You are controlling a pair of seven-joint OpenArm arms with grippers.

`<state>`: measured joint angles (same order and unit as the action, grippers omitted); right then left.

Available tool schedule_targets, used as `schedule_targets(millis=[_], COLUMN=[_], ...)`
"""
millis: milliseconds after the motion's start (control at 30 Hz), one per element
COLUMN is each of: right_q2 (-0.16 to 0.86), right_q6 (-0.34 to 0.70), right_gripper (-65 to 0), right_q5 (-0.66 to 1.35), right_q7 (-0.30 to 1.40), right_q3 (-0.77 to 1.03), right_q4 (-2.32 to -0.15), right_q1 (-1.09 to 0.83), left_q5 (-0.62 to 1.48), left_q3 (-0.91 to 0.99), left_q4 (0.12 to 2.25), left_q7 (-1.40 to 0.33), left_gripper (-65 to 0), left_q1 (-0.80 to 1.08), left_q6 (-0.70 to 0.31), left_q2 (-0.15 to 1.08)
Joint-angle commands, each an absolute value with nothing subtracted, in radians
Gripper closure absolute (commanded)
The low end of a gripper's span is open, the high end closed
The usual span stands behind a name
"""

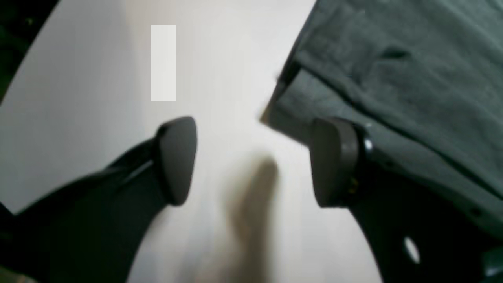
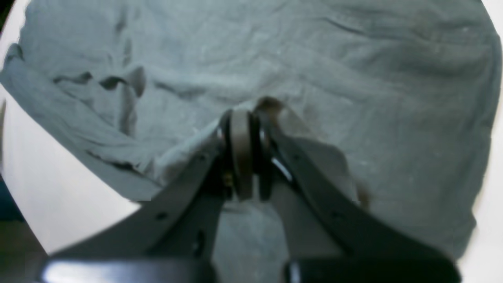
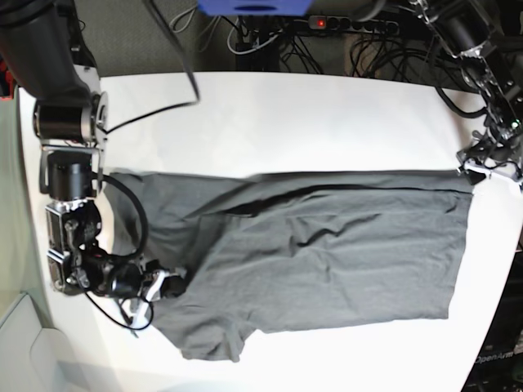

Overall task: Layout the t-shirt on the table in an organized manner, then fold the t-shirt properly
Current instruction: 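Move the right gripper along the folded edge toward the hem, then grasp the folded edge corners with both grippers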

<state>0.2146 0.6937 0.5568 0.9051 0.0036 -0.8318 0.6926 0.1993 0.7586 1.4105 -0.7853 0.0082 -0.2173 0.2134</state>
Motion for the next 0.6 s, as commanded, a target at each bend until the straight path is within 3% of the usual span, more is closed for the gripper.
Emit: schedule_targets(millis=[0,167,233,333,467,567], right_q2=[0.219,0.223,0.225,0.242,0.252,0.254], right_q6=[0.698,0.698,0.698,0.698,0.698,0.698], right_gripper=[0.0,-0.1,-3.6,-15.7,-38.5,-47.8], right_q5=[0.575,0.576,0.576,0.576,0.579,0.581], right_q7=[0.872,0.826,0.826,0.862,0.898,0.898], right_q3=[0.007,0.016,0.015,0.01,0.016,0.018], right_q4=[-0.834,-0.782,-0.771,-0.769,-0.805,-0.881], right_q1=[0.728,0.731,0.73,0.723,0.682,0.634], left_q5=[0.206,0.206,0.206,0.208,0.208,0.208], left_q3=[0.762,0.762,0.762,0.762,0.76,0.757], left_q4=[1.434,1.44,1.44,1.44,1.442,1.454], left_q7=[-0.766,-0.768,-0.768,-0.768,-0.765,-0.756], left_gripper=[-43.8,-43.8,-43.9,-44.6,-54.3,-60.3], left_q1=[-0.004,-0.004,-0.004,-0.004,-0.004,-0.004], left_q6=[-0.22,-0.22,-0.22,-0.22,-0.22,-0.22], left_q2=[0.231,0.231,0.231,0.228,0.208,0.205])
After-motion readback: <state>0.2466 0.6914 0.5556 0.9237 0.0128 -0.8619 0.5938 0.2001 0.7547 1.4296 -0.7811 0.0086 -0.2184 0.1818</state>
